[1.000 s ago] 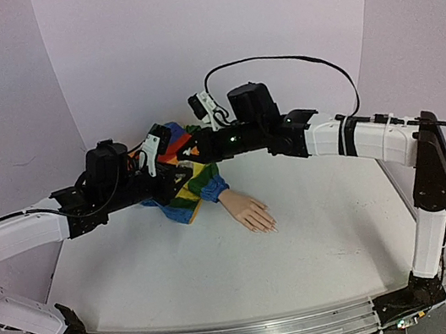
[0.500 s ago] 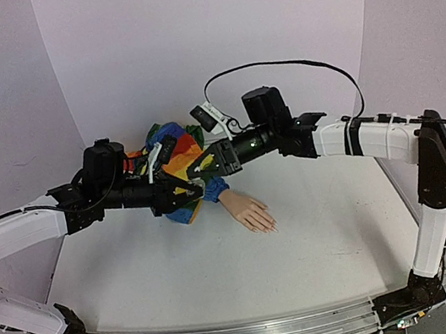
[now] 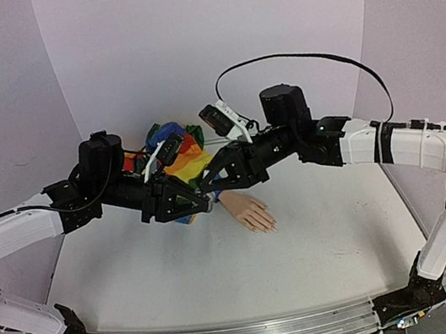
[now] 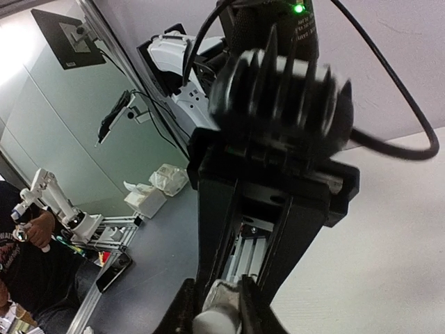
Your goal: Paint the nails
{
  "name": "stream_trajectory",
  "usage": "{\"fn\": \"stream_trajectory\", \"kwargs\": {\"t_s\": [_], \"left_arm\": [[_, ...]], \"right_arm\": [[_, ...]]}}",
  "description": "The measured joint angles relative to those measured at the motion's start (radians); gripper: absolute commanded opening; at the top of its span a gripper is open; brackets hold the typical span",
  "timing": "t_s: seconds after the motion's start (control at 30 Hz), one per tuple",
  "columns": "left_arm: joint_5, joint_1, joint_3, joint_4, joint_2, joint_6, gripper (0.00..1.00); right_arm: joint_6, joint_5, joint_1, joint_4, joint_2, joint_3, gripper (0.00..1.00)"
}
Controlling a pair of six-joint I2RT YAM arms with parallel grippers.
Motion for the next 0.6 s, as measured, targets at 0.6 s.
{"fn": "stream_trajectory", "kwargs": {"t_s": [0.6], "left_arm": [[-0.770,-0.018,-0.063,0.031,-0.122,0.187,0.00]], "right_arm": [[0.021,0.617,0.013,-0.279,-0.027,0.113,0.68]]}}
